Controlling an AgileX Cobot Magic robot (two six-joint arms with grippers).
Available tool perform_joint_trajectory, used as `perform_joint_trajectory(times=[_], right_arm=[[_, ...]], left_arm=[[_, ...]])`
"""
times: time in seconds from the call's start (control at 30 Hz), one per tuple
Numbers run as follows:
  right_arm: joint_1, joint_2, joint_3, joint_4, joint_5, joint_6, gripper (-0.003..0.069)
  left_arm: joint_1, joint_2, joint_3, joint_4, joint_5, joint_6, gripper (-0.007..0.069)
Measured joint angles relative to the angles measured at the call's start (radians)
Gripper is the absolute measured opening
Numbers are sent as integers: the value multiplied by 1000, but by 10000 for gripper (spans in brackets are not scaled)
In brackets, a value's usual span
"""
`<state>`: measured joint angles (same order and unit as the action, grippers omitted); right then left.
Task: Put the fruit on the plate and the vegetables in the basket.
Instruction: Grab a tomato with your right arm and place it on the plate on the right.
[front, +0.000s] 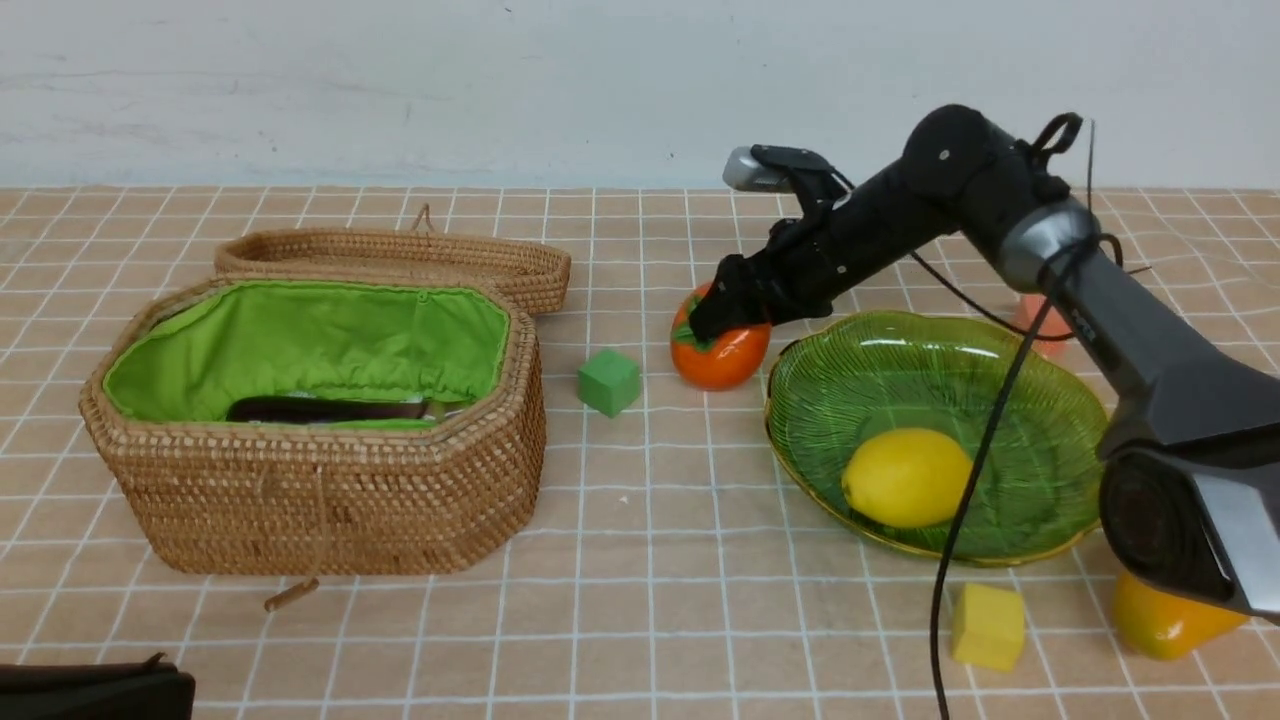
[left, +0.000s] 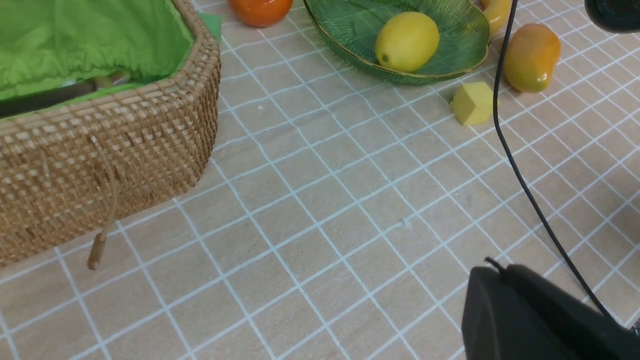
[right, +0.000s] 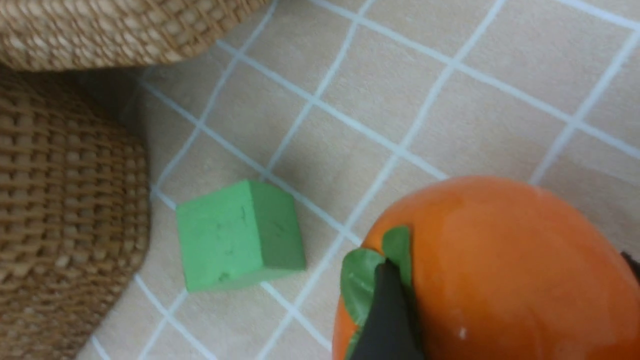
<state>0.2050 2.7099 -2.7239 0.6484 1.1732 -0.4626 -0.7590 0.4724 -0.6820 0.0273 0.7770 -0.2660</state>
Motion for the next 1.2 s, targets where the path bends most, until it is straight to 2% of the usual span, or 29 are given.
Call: perform_joint_trajectory(times=[0.37, 0.5, 0.6, 0.63, 0.67, 0.73, 0.8, 0.83, 0.9, 0.97, 1.0, 1.03, 1.07, 1.2], right_arm=[[-37, -48, -91, -15, 77, 8, 523], [-79, -152, -91, -95, 83, 135, 523], [-126, -299, -29, -239, 82, 261, 523], [-129, -310, -29, -247, 82, 266, 523], [-154, -414, 69, -304, 80, 294, 523], [-166, -477, 148, -323, 76, 302, 523], [-182, -634, 433, -338, 71, 308, 521], [-182, -656, 455, -339, 70, 308, 521], [-181, -758, 720, -342, 57, 308, 521], [-179, -796, 896, -348, -12, 308, 521], [-179, -810, 989, -358, -100, 308, 521], [-179, -810, 1016, -358, -111, 308, 521], [-179, -808, 1104, -366, -220, 309, 521], [-179, -765, 1195, -366, -342, 311, 521]], left_arm=[[0, 0, 0, 19, 0, 2, -12], [0, 0, 0, 61, -11, 2, -12], [0, 0, 0, 73, -32, 2, -12], [0, 0, 0, 73, -34, 2, -12], [0, 0, 0, 73, -45, 3, -12], [0, 0, 0, 73, -50, 3, -12], [0, 0, 0, 73, -55, 3, -12], [0, 0, 0, 73, -55, 3, -12], [0, 0, 0, 74, -56, 3, -12], [0, 0, 0, 74, -56, 12, -12], [0, 0, 0, 74, -56, 25, -12], [0, 0, 0, 74, -56, 27, -12], [0, 0, 0, 74, -56, 43, -12], [0, 0, 0, 74, -56, 56, -12]])
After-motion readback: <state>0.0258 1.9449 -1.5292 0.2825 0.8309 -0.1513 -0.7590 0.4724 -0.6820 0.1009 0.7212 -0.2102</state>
